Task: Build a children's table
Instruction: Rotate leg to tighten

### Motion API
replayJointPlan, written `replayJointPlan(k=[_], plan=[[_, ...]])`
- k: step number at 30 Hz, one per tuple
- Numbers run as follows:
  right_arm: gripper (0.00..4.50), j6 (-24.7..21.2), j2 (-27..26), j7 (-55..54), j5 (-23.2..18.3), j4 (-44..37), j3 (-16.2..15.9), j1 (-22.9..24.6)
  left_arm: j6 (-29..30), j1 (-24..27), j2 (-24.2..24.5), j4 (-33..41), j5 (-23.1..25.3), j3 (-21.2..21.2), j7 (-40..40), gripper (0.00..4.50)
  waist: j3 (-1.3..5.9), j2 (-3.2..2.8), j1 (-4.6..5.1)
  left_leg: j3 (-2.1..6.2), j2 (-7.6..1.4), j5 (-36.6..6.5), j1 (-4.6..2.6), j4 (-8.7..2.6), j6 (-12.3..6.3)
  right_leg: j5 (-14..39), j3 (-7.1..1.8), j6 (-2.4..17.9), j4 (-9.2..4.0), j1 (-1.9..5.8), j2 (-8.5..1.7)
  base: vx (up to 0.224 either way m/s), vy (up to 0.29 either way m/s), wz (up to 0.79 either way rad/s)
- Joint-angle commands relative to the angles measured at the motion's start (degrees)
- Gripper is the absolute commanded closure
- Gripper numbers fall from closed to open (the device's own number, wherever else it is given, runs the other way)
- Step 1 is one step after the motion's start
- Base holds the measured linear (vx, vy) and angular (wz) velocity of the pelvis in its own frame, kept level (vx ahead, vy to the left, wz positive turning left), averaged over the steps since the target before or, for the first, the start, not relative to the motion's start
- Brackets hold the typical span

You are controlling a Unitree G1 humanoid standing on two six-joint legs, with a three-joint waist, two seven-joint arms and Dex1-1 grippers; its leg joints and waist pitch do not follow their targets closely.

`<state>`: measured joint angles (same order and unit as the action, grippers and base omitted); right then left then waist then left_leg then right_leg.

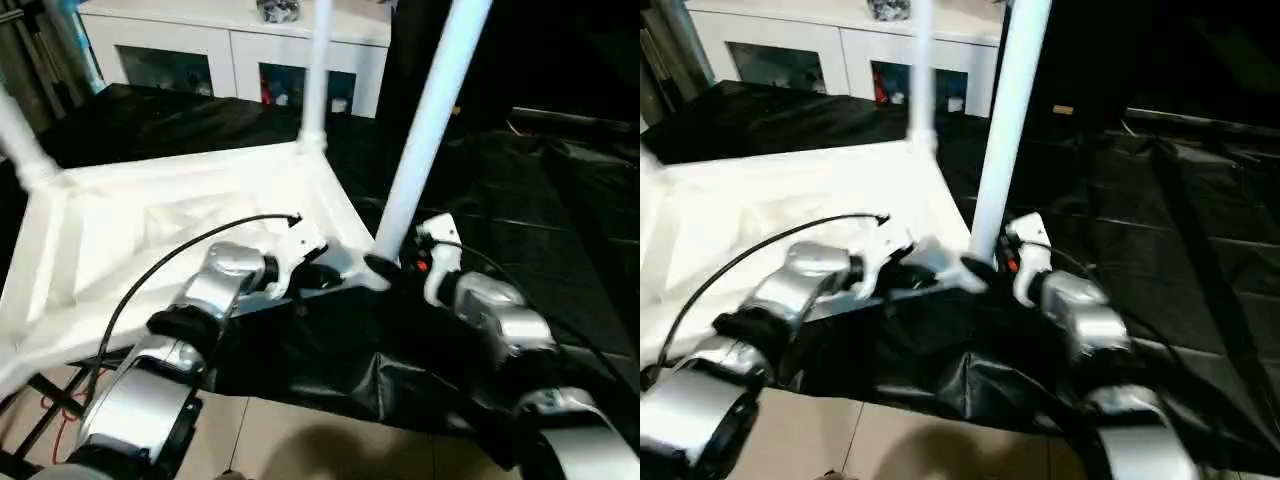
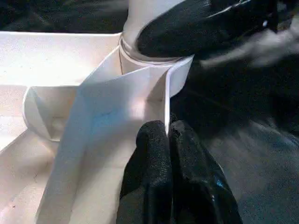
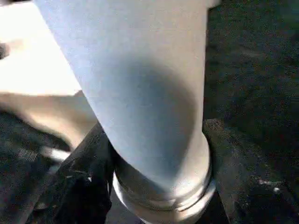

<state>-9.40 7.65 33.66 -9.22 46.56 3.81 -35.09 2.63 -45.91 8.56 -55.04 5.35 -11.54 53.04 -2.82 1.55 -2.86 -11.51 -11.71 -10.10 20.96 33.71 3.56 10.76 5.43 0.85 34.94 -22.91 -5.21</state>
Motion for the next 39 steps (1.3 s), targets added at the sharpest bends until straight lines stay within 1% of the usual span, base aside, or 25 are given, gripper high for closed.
replayJointPlan(k=[1, 2, 3, 4, 5, 6, 8, 9, 10, 11, 13, 14, 15, 17, 18, 21, 22, 25, 26, 30, 31, 33, 35, 36, 39], plan=[[1.94, -2.3, -3.7, -7.7, 0.8, 6.0, 0.1, -0.4, -0.3, -2.8, -4.3, 1.6, -1.5, 0.6, -2.4, 4.5, 3.32, -0.24, 0.17, 1.36, -2.0, -15.8, -0.83, -4.31, 0.18, 18.1, -3.24, 11.5, -5.25, 2.22, -3.88, 0.0, 0.0, 0.0], [1.94, -2.3, -3.7, -7.7, 0.8, 6.0, 0.1, -0.4, -0.3, -2.8, -4.3, 1.6, -1.5, 0.6, -2.4, 4.5, 3.33, -0.29, 0.22, 1.31, -2.0, -15.6, -0.89, -4.31, 0.06, 17.6, -3.2, 11.4, -5.32, 2.22, -3.84, 0.0, 0.0, 0.0], [1.94, -0.9, -4.5, -9.3, 0.7, 7.2, 0.5, -1.2, -0.4, -2.8, -4.9, 1.9, -1.6, 0.6, -2.6, 4.5, 3.35, -0.29, 0.23, 1.25, -2.0, -15.6, -0.94, -4.24, -0.14, 17.3, -3.23, 11.4, -5.38, 2.17, -3.86, 0.0, 0.0, 0.0], [1.59, -0.1, -4.8, -9.8, 0.7, 7.7, 0.6, -1.5, -0.5, -2.8, -5.2, 2.0, -1.6, 0.5, -2.5, 4.5, 3.47, -0.34, 0.29, 1.26, -2.01, -15.0, -0.74, -4.17, -0.33, 15.8, -3.27, 11.8, -5.14, 2.3, -3.95, 0.0, 0.0, 0.0], [1.38, 1.3, -5.1, -9.3, 0.3, 8.4, 0.9, -2.1, -0.7, -2.6, -5.5, 2.2, -1.8, 0.4, -1.9, 4.5, 3.52, -0.49, 0.29, 1.24, -2.0, -14.4, -0.65, -4.21, -0.63, 13.8, -3.23, 12.1, -4.91, 2.44, -3.79, 0.0, 0.0, 0.0], [1.24, 1.4, -5.2, -9.0, 0.1, 8.4, 1.0, -2.2, -0.8, -2.5, -5.5, 2.2, -1.8, 0.4, -1.8, 4.5, 3.57, -0.42, 0.34, 1.18, -1.98, -14.0, -0.59, -4.13, -0.87, 12.6, -3.28, 12.4, -4.83, 2.5, -3.78, 0.0, 0.0, 0.0], [1.15, 0.8, -4.8, -4.5, -1.7, 7.4, 1.6, -2.5, -1.4, -2.1, -5.0, 2.4, -2.0, 0.0, -0.3, 4.5, 3.67, -0.34, 0.3, 1.08, -1.97, -12.6, -0.52, -4.04, -2.21, 8.6, -3.27, 13.7, -4.4, 2.83, -3.69, 0.0, 0.0, 0.0], [1.15, 0.6, -4.6, -3.4, -2.0, 7.1, 1.6, -2.4, -1.5, -2.0, -4.8, 2.5, -2.1, -0.1, 0.1, 4.5, 3.69, -0.36, 0.25, 1.04, -1.97, -12.3, -0.52, -4.0, -2.54, 8.0, -3.27, 13.9, -4.37, 2.89, -3.73, 0.0, 0.0, 0.0], [0.9, 0.7, -4.4, -2.5, -1.9, 6.9, 1.6, -2.5, -1.6, -1.8, -4.6, 2.5, -2.0, -0.1, 0.3, 4.5, 3.7, -0.33, 0.22, 1.01, -1.96, -11.7, -0.45, -3.95, -3.05, 7.0, -3.28, 14.3, -4.26, 2.96, -3.73, 0.0, 0.0, 0.0], [0.83, 1.0, -3.8, -1.0, -1.3, 6.3, 0.9, -2.3, -1.8, -1.7, -4.3, 2.6, -2.1, -0.1, 0.9, 4.5, 3.75, -0.11, 0.2, 0.96, -1.98, -11.1, -0.44, -3.89, -3.4, 6.3, -3.28, 14.6, -4.18, 3.01, -3.75, 0.0, 0.0, 0.0], [0.8, 1.5, -2.3, 2.5, -0.2, 5.2, -0.9, -1.8, -2.0, -1.2, -3.6, 3.1, -2.2, -0.2, 2.7, 4.5, 3.71, -0.21, 0.12, 0.94, -1.95, -10.9, -0.44, -3.84, -3.78, 6.4, -3.23, 14.9, -4.17, 3.09, -3.78, 0.0, 0.0, 0.0], [0.8, 1.7, -1.0, 5.2, 0.1, 4.4, -2.0, -1.3, -2.1, -0.8, -3.0, 3.6, -2.4, -0.4, 4.2, 4.5, 3.7, -0.18, 0.0, 0.95, -1.96, -10.8, -0.43, -3.81, -3.97, 6.6, -3.2, 14.8, -4.21, 3.19, -3.78, 0.0, 0.0, 0.0], [0.8, 1.7, -1.0, 5.2, 0.1, 4.4, -2.0, -1.3, -2.1, -0.8, -3.0, 3.6, -2.4, -0.4, 4.2, 4.5, 3.69, -0.16, -0.01, 0.92, -1.95, -10.7, -0.41, -3.77, -4.11, 6.7, -3.23, 14.9, -4.21, 3.14, -3.81, 0.0, 0.0, 0.0], [0.8, 2.6, 2.6, 13.2, 1.0, 1.9, -4.7, 0.4, -2.2, 0.5, -1.2, 5.2, -3.1, -1.2, 9.4, 4.5, 3.6, -0.06, -0.27, 0.86, -2.06, -10.9, -0.38, -3.74, -4.27, 7.1, -3.21, 15.0, -4.24, 3.21, -3.79, 0.0, 0.0, 0.0], [0.8, 2.7, 3.2, 14.6, 1.1, 1.4, -5.1, 0.8, -2.4, 0.7, -0.9, 5.6, -3.2, -1.4, 10.4, 4.5, 3.57, -0.09, -0.38, 0.86, -2.13, -10.9, -0.39, -3.77, -4.38, 7.2, -3.21, 14.9, -4.23, 3.19, -3.78, 0.0, 0.0, 0.0], [0.8, 1.5, 6.3, 22.0, 0.4, -2.2, -7.0, 2.7, -2.3, 1.5, 0.5, 6.6, -3.7, -1.7, 13.7, 4.5, 3.41, -0.05, -1.08, 0.72, -2.33, -11.7, -0.57, -3.82, -4.38, 9.0, -3.18, 14.4, -4.42, 3.08, -3.67, 0.0, 0.0, 0.0], [0.8, 1.4, 6.9, 23.0, 0.4, -2.7, -7.3, 3.1, -2.2, 1.6, 0.8, 6.8, -3.8, -1.7, 14.3, 4.5, 3.42, -0.16, -1.18, 0.76, -2.43, -12.0, -0.51, -3.85, -4.24, 9.4, -3.2, 14.4, -4.35, 3.02, -3.79, 0.0, 0.0, 0.0], [0.8, 0.1, 8.8, 27.0, -0.1, -4.4, -7.8, 3.9, -1.6, 2.0, 1.8, 7.5, -4.1, -2.1, 16.9, 4.5, 3.43, 0.0, -1.25, 0.82, -2.42, -12.6, -0.56, -3.91, -3.63, 10.6, -3.14, 14.1, -4.4, 2.95, -3.75, 0.0, 0.0, 0.0], [0.8, -1.1, 10.4, 30.4, -0.7, -5.4, -8.6, 4.5, -1.2, 2.2, 2.6, 7.8, -4.2, -2.3, 18.6, 4.5, 3.42, -0.01, -1.45, 0.82, -2.37, -12.7, -0.6, -3.88, -3.59, 11.2, -3.17, 14.0, -4.47, 2.97, -3.75, 0.0, 0.0, 0.0], [0.8, -2.4, 12.2, 34.3, -0.3, -6.6, -10.2, 5.2, -0.8, 2.7, 3.6, 8.7, -4.2, -2.5, 20.6, 4.5, 3.52, 0.01, -1.79, 0.79, -2.43, -11.7, -0.54, -3.79, -3.73, 10.0, -3.17, 14.2, -4.29, 2.9, -3.83, 0.0, 0.0, 0.0], [0.97, -2.5, 12.4, 34.7, -0.3, -6.9, -10.4, 5.4, -0.8, 2.7, 3.7, 8.9, -4.2, -2.5, 20.8, 4.5, 3.5, -0.09, -1.92, 0.78, -2.4, -11.5, -0.55, -3.8, -3.75, 9.7, -3.18, 14.1, -4.31, 2.9, -3.74, 0.0, 0.0, 0.0], [1.07, -3.0, 12.5, 35.2, -0.1, -7.6, -10.6, 5.8, -0.7, 2.8, 4.0, 9.1, -4.0, -2.6, 21.6, 4.5, 3.55, -0.06, -2.08, 0.78, -2.4, -11.1, -0.58, -3.79, -3.65, 9.2, -3.19, 14.2, -4.21, 2.86, -3.78, 0.0, 0.0, 0.0], [1.24, -2.6, 12.2, 34.7, 0.3, -7.4, -10.6, 5.8, -0.6, 2.8, 4.2, 9.1, -4.0, -2.6, 21.9, 4.5, 3.52, -0.05, -2.12, 0.81, -2.38, -11.6, -0.61, -3.83, -3.23, 10.2, -3.15, 14.1, -4.31, 2.83, -3.84, 0.0, 0.0, 0.0], [1.42, -2.4, 12.0, 34.1, 0.4, -7.2, -10.6, 5.8, -0.6, 2.8, 4.2, 9.1, -4.0, -2.6, 21.9, 4.5, 3.49, -0.06, -2.13, 0.82, -2.39, -11.8, -0.65, -3.86, -3.09, 10.6, -3.14, 14.0, -4.37, 2.8, -3.85, 0.0, 0.0, 0.0], [1.56, -2.8, 11.8, 33.9, 0.2, -7.7, -10.8, 6.0, -0.5, 2.8, 4.3, 9.3, -4.1, -2.7, 21.9, 4.5, 3.54, -0.04, -2.1, 0.85, -2.38, -11.9, -0.66, -3.87, -2.75, 10.9, -3.15, 13.7, -4.35, 2.81, -3.81, 0.0, 0.0, 0.0]])
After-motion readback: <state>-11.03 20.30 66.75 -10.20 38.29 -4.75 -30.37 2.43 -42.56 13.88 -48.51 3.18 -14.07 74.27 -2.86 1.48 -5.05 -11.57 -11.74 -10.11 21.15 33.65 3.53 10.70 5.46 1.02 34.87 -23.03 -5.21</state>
